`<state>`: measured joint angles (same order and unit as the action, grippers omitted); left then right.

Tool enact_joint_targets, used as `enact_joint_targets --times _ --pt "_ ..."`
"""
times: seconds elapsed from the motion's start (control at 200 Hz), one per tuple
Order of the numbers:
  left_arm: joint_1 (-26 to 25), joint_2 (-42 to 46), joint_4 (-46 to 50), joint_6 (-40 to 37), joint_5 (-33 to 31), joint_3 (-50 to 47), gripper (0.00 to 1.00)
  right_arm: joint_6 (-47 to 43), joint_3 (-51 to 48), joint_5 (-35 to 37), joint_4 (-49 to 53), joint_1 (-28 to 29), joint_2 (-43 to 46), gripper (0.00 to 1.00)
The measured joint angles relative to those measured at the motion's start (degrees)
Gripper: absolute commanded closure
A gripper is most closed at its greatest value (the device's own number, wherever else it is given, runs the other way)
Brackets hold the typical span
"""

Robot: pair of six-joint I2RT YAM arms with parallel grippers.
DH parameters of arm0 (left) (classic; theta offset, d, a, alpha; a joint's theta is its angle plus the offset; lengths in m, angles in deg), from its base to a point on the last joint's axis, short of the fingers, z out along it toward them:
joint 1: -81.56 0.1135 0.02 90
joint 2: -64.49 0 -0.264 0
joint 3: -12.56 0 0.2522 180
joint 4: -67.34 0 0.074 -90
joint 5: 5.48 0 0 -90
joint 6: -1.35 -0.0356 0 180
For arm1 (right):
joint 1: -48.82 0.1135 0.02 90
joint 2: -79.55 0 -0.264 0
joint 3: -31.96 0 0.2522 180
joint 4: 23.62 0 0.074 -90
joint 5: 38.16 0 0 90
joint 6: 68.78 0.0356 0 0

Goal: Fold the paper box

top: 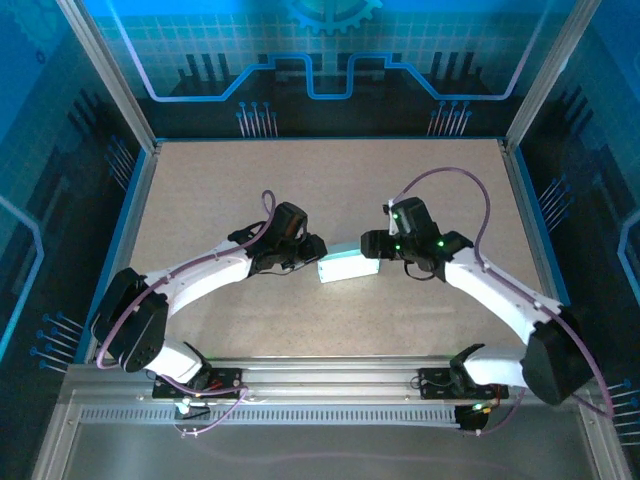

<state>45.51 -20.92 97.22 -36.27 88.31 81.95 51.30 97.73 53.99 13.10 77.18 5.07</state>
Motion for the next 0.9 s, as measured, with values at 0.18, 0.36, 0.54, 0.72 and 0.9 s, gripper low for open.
enact_joint_targets --times 0.18,0.36,0.54,0.72,0.9 --pt "0.00 -0.04 -0.33 -0.33 0.20 -0.61 0.68 3.72 0.63 -7.72 0.96 -3.98 -4.66 0.49" --pt "0.00 -0.09 -1.84 -0.50 1.11 -1.64 0.72 6.21 0.24 -12.13 0.76 -6.62 -5.33 0.65" --pt "0.00 -0.85 -4.13 -1.55 1.88 -2.36 0.79 7.17 -2.19 -14.91 -2.16 -7.89 -5.27 0.75" --pt "0.24 -0.92 -6.21 -1.66 1.95 -3.21 0.89 6.97 -3.45 -15.52 -4.48 -8.63 -4.76 0.94" --pt "0.50 -0.90 -7.26 -2.19 1.90 -3.45 0.94 7.21 -3.65 -15.69 -5.05 -8.94 -4.55 0.92"
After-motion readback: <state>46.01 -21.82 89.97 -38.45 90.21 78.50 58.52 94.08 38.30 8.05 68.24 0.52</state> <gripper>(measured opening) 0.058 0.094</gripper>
